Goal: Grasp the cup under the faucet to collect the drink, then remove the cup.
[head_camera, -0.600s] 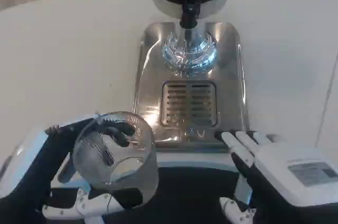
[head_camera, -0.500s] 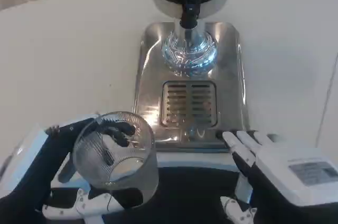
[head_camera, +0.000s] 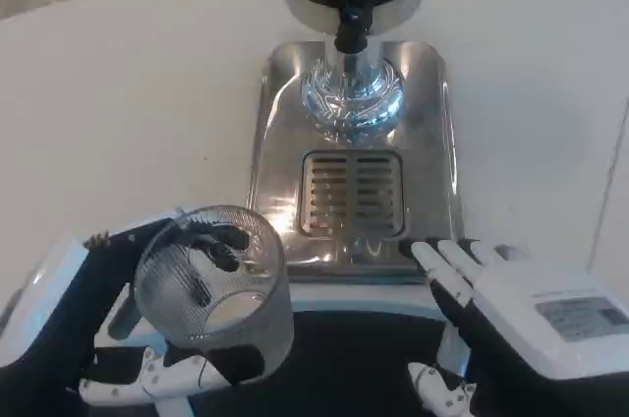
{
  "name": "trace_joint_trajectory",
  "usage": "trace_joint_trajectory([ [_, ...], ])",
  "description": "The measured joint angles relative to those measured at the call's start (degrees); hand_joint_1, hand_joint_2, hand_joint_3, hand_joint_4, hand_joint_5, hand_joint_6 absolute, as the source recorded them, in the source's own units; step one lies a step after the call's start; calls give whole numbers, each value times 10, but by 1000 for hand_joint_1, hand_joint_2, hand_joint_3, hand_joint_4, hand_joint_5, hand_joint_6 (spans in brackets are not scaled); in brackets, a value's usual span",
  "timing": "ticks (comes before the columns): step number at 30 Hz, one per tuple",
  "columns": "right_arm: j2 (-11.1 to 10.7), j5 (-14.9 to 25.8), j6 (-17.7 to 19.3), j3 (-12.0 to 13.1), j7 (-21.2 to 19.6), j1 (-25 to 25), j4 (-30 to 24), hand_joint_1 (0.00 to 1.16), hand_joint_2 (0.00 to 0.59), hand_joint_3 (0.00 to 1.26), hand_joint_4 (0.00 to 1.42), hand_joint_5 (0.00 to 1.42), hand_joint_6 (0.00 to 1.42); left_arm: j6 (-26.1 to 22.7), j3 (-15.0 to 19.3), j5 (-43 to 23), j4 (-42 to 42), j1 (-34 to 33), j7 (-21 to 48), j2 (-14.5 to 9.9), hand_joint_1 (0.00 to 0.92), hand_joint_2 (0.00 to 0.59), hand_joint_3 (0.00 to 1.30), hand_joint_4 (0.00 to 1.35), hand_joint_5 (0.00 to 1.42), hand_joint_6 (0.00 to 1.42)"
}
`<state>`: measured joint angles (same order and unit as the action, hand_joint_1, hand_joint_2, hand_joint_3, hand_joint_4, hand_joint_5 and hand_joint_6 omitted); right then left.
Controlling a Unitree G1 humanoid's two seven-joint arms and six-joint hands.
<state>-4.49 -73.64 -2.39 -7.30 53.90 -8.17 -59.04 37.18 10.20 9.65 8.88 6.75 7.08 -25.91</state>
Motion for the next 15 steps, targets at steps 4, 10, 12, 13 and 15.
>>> trace_joint_trajectory([
  [4,0,0,0,0,1,0,0,150,569,0,0,0,0,0,-1,1,-8,-7,0,3,563,46,1019,1219,1424,1424],
  [10,1,0,-1,5,4,2,0,150,570,0,0,0,0,-10,-11,23,-32,-38,-1,20,563,45,1018,1219,1424,1424],
  [12,1,1,-3,9,6,3,0,150,568,0,0,0,0,-14,-20,31,-44,-56,-3,28,563,45,1019,1219,1424,1424],
  [13,1,1,-4,11,6,3,1,149,567,0,0,0,0,-14,-21,37,-50,-64,-6,30,563,45,1021,1219,1424,1424],
  [15,0,1,-6,15,7,6,2,148,565,0,0,0,0,-15,-25,47,-71,-84,-13,37,563,45,1020,1219,1424,1424],
])
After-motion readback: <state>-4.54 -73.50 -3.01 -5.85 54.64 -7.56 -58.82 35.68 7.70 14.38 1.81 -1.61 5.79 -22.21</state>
